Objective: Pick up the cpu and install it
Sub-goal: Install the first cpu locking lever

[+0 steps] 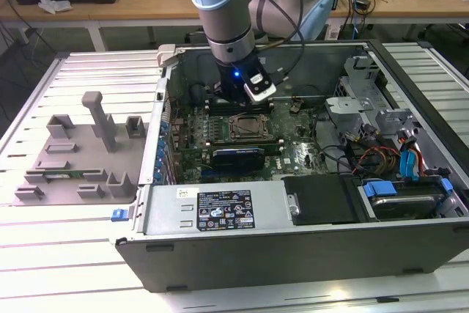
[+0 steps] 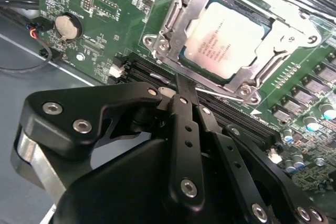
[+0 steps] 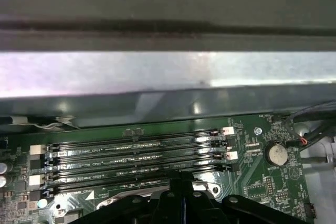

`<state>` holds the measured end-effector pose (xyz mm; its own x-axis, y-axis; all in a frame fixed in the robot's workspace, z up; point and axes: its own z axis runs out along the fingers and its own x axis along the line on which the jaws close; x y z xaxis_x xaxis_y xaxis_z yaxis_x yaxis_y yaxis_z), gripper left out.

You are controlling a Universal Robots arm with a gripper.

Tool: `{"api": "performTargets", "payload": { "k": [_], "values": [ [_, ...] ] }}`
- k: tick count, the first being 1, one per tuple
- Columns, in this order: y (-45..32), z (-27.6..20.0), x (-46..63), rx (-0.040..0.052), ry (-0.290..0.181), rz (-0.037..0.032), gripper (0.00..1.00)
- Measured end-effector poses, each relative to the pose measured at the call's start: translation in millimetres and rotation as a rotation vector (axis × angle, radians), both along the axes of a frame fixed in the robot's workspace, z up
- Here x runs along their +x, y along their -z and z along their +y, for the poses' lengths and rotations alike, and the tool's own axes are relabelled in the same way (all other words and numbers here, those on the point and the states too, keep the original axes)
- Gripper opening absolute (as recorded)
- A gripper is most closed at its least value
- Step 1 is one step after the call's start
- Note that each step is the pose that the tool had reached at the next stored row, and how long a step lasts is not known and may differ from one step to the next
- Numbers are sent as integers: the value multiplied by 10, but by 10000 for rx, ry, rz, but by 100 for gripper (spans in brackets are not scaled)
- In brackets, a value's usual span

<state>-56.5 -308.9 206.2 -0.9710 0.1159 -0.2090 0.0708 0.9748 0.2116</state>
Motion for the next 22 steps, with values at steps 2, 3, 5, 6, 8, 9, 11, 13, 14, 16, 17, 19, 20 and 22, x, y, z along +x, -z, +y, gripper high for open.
{"api": "performTargets", "payload": {
  "k": [2, 3, 5, 6, 8, 9, 11, 13, 14, 16, 17, 19, 20, 22],
  "values": [
    [1, 5, -29, 1, 95, 0, 11],
    [1, 8, -35, 2, 129, -1, 11],
    [2, 14, -38, 1, 216, 0, 11],
    [4, 19, -38, 1, 272, -1, 11],
    [5, 29, -38, 1, 354, 0, 11],
    [6, 35, -38, 1, 394, 0, 11],
    [7, 49, -38, 2, 473, 0, 11],
    [7, 72, -38, 0, 525, 0, 11],
    [8, 82, -38, 1, 542, 0, 11],
    [9, 92, -38, 2, 577, 0, 11],
    [13, 92, -38, 2, 612, -1, 11],
    [33, 92, -38, -1, 649, -4, 11],
    [41, 92, -38, -1, 659, -4, 11],
    [59, 91, -38, -2, 680, -5, 11]
  ]
}}
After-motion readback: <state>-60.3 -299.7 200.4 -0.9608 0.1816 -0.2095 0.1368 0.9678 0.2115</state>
